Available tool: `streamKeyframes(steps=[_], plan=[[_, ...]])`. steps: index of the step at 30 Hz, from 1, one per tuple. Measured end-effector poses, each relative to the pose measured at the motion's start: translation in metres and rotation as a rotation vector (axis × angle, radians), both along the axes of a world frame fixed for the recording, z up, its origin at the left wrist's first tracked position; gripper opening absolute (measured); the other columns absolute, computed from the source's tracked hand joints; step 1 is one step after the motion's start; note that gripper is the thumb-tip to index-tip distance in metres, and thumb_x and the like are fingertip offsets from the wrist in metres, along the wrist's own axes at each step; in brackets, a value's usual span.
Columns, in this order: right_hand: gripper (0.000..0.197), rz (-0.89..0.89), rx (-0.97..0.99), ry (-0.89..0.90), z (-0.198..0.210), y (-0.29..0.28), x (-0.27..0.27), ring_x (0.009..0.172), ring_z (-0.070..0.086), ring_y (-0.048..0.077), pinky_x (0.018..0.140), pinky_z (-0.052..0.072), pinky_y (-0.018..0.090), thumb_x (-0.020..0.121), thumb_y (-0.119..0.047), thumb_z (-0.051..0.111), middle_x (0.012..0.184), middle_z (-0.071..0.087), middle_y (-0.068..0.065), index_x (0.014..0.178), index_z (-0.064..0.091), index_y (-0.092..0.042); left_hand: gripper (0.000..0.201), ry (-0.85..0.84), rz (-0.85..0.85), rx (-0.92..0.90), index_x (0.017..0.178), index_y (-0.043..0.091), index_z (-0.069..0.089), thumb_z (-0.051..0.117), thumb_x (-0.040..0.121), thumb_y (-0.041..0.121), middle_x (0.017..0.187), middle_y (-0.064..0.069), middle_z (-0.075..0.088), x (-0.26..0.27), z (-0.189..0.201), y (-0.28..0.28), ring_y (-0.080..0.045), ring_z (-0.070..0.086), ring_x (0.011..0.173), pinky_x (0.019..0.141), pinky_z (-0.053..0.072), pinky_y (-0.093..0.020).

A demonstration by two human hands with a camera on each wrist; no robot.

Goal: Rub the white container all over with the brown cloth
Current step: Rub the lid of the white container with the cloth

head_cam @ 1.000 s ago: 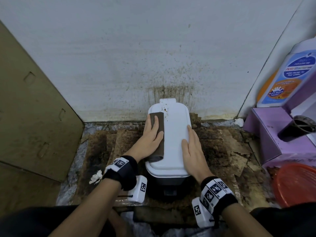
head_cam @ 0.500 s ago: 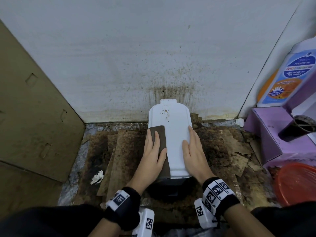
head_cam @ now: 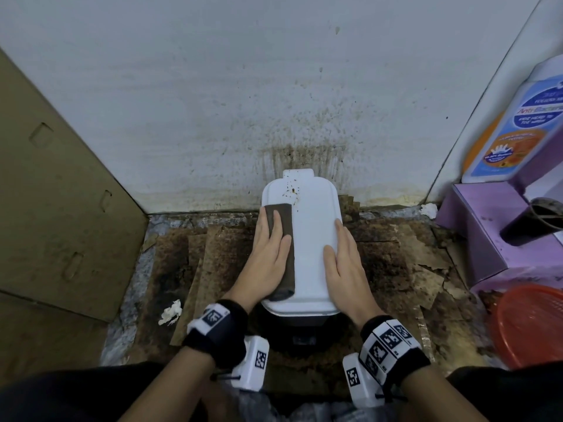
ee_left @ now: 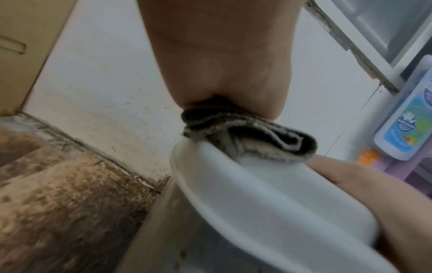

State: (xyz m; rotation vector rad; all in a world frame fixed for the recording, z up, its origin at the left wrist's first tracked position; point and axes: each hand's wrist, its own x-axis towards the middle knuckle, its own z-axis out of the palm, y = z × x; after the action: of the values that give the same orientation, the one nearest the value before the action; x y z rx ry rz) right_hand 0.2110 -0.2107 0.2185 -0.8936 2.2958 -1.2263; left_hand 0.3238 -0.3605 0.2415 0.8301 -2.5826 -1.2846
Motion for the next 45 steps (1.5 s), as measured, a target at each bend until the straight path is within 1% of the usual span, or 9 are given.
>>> streamKeyframes(steps=[4, 9, 17, 23, 30, 32, 35, 37, 45], plan=[[0.058, 0.002, -0.012, 0.007, 0.001, -0.001, 0.000, 0.157, 0.009, 0.013, 0.128, 0.016, 0.041, 0.110, -0.042, 0.027, 0.170, 0.007, -0.007, 0.163, 0.005, -0.034, 0.067, -0.044, -0.038, 0.013, 0.166, 0.026, -0.010, 0.029, 0.114, 0.041, 0.170, 0.005, -0.033, -0.012, 0.004, -0.016, -0.015, -0.021, 0.160, 0.132, 0.001, -0.038], [0.057, 0.003, -0.005, 0.050, 0.000, 0.000, -0.002, 0.156, 0.013, 0.016, 0.127, 0.016, 0.047, 0.111, -0.039, 0.027, 0.169, 0.011, -0.003, 0.163, 0.007, -0.029, 0.067, -0.002, -0.001, 0.005, 0.166, 0.023, -0.010, 0.029, 0.114, 0.040, 0.169, 0.006, -0.033, -0.002, 0.002, -0.001, -0.011, -0.020, 0.159, 0.132, 0.003, -0.034], [0.058, -0.025, -0.032, 0.036, -0.001, 0.001, 0.000, 0.156, 0.015, 0.015, 0.127, 0.018, 0.046, 0.110, -0.040, 0.028, 0.169, 0.013, -0.002, 0.163, 0.009, -0.028, 0.064, 0.071, 0.107, -0.106, 0.165, 0.025, -0.010, 0.026, 0.114, 0.037, 0.164, 0.013, -0.037, 0.035, -0.013, 0.056, 0.000, -0.027, 0.155, 0.127, -0.007, -0.021], [0.058, -0.023, -0.028, -0.003, 0.001, 0.002, 0.001, 0.157, 0.011, 0.013, 0.128, 0.016, 0.043, 0.110, -0.042, 0.027, 0.170, 0.010, -0.005, 0.163, 0.007, -0.033, 0.064, 0.096, 0.136, -0.141, 0.166, 0.022, -0.006, 0.027, 0.113, 0.036, 0.165, 0.011, -0.035, 0.030, -0.016, 0.056, -0.003, -0.025, 0.156, 0.125, -0.009, -0.018], [0.057, -0.034, -0.037, -0.001, 0.000, -0.001, 0.001, 0.156, 0.010, 0.012, 0.128, 0.016, 0.044, 0.110, -0.040, 0.028, 0.170, 0.011, -0.005, 0.163, 0.008, -0.034, 0.065, -0.001, 0.112, -0.115, 0.165, 0.014, -0.009, 0.027, 0.114, 0.032, 0.170, -0.010, -0.029, 0.007, -0.003, 0.031, -0.019, -0.019, 0.160, 0.131, -0.002, -0.034], [0.057, -0.026, -0.030, 0.002, 0.000, -0.001, 0.000, 0.156, 0.011, 0.013, 0.127, 0.016, 0.044, 0.110, -0.040, 0.028, 0.170, 0.011, -0.005, 0.163, 0.007, -0.035, 0.065, -0.011, 0.081, -0.065, 0.166, 0.014, -0.009, 0.027, 0.115, 0.033, 0.171, -0.009, -0.029, -0.004, 0.002, 0.015, -0.020, -0.020, 0.159, 0.131, -0.003, -0.035], [0.057, -0.017, -0.030, -0.003, -0.001, 0.000, -0.001, 0.156, 0.011, 0.014, 0.127, 0.016, 0.046, 0.110, -0.041, 0.027, 0.170, 0.010, -0.005, 0.163, 0.006, -0.036, 0.066, -0.042, 0.024, -0.048, 0.166, 0.015, -0.011, 0.027, 0.115, 0.034, 0.171, -0.007, -0.030, -0.017, 0.006, -0.005, -0.020, -0.021, 0.160, 0.125, -0.005, -0.026], [0.056, -0.012, -0.031, -0.002, -0.001, 0.000, -0.001, 0.156, 0.011, 0.014, 0.127, 0.017, 0.046, 0.110, -0.041, 0.027, 0.170, 0.010, -0.005, 0.163, 0.006, -0.035, 0.067, -0.048, -0.006, -0.028, 0.166, 0.017, -0.012, 0.027, 0.115, 0.036, 0.170, -0.003, -0.032, -0.020, 0.006, -0.012, -0.018, -0.022, 0.159, 0.127, -0.003, -0.027], [0.056, -0.019, -0.045, 0.008, -0.003, 0.002, -0.002, 0.155, 0.016, 0.015, 0.126, 0.020, 0.048, 0.110, -0.042, 0.028, 0.168, 0.012, -0.006, 0.162, 0.008, -0.035, 0.066, -0.008, 0.009, -0.090, 0.165, 0.019, -0.013, 0.027, 0.115, 0.037, 0.170, 0.002, -0.032, -0.002, -0.002, 0.009, -0.012, -0.024, 0.158, 0.125, -0.007, -0.023]])
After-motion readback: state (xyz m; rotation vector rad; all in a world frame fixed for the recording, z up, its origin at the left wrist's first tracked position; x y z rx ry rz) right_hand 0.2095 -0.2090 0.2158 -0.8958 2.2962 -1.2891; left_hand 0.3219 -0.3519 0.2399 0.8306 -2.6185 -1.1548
